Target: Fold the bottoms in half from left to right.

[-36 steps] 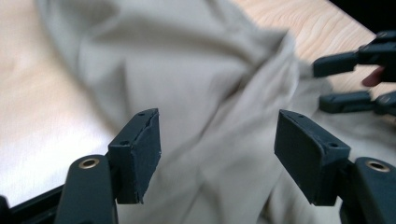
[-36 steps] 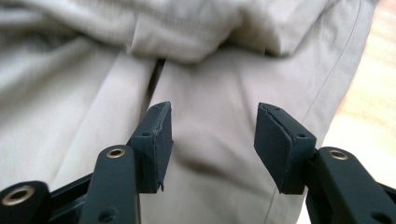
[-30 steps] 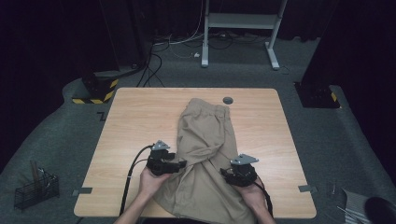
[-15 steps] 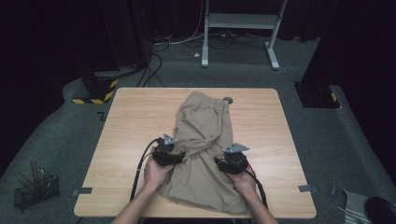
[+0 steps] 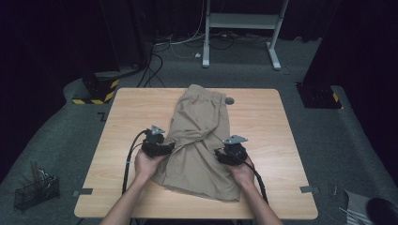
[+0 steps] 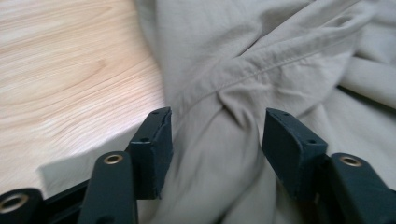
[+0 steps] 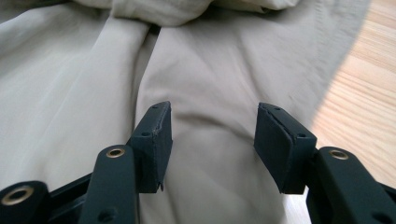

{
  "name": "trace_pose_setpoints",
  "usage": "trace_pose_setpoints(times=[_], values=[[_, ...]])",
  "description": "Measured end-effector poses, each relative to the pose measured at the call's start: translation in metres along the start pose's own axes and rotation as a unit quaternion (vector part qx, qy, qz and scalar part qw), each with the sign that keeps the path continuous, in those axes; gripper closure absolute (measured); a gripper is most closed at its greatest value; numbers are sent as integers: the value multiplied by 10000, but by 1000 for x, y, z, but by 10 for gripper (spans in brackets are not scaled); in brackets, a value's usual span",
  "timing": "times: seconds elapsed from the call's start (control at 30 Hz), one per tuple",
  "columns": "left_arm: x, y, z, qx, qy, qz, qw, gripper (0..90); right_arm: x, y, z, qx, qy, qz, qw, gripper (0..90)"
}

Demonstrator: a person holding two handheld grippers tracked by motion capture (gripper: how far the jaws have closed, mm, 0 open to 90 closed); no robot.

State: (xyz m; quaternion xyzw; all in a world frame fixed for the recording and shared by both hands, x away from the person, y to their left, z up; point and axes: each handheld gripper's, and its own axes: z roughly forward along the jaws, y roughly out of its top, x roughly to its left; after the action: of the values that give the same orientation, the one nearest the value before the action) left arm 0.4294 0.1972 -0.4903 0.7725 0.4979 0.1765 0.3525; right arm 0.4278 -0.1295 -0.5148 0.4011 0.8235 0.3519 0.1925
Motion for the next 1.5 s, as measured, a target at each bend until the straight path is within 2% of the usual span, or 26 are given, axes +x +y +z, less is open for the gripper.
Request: trace_pose_setpoints(times=[0.1, 0.2, 0.27, 0.3, 0.37, 0.43, 0.53, 0.63, 0.73, 0.83, 0.93, 1.0, 1.07, 1.13, 1.2, 1.3, 1.4, 1.5], values=[[9, -3, -5, 36, 6, -93, 9999, 400, -3, -9, -11, -60, -46, 77, 9999, 465], [13, -6, 1, 199, -10, -136, 9997, 425, -5, -16, -13, -49, -82, 105, 9999, 465], [13, -9, 5, 330, -80, -95, 9994, 515, -4, -20, -12, 8, -58, 165, 9998, 465], [13, -9, 7, 384, -151, -69, 9991, 596, -4, -21, -10, 17, -47, 166, 9998, 467], [12, -9, 5, 370, -238, -39, 9990, 751, -3, -21, -10, -15, -61, 137, 9999, 467], [13, -7, 0, 275, -285, -47, 9992, 848, -3, -21, -10, -17, -59, 133, 9999, 467], [8, 2, -14, 113, -293, 112, 9994, 882, -3, -21, -10, -15, -51, 129, 9999, 467], [-6, 14, -35, -300, -587, 193, 9976, 885, -2, -21, -10, -17, -49, 119, 9999, 468], [-27, 25, -52, -572, -984, 370, 9928, 885, 0, -19, -11, 8, -45, 75, 10000, 468], [-48, 27, -52, -548, -1283, 570, 9886, 884, 3, -16, -17, -49, -26, 52, 10000, 471], [-64, 16, -32, -198, -1420, 658, 9875, 884, 7, -16, -26, -107, 39, 39, 9999, 471], [-69, 7, -16, 44, -1389, 705, 9878, 884, 11, -19, -32, -119, 87, -14, 9999, 471], [-71, -3, 1, 285, -1361, 657, 9881, 884, 16, -25, -36, -86, 128, -60, 9999, 472], [-72, -11, 15, 511, -1058, 819, 9897, 883, 20, -33, -36, 6, 116, -133, 9998, 472], [-72, -13, 20, 526, -945, 931, 9898, 884, 23, -39, -34, 50, 69, -234, 9997, 481], [-70, -9, 25, 515, -717, 1067, 9904, 884, 19, -39, -32, 19, 149, -101, 9998, 480], [-59, 0, 34, 522, -674, 873, 9925, 885, 13, -32, -22, -11, 179, -89, 9998, 478], [-43, 10, 44, 459, -669, 567, 9951, 885, 5, -19, -8, -29, 139, -79, 9999, 477]])
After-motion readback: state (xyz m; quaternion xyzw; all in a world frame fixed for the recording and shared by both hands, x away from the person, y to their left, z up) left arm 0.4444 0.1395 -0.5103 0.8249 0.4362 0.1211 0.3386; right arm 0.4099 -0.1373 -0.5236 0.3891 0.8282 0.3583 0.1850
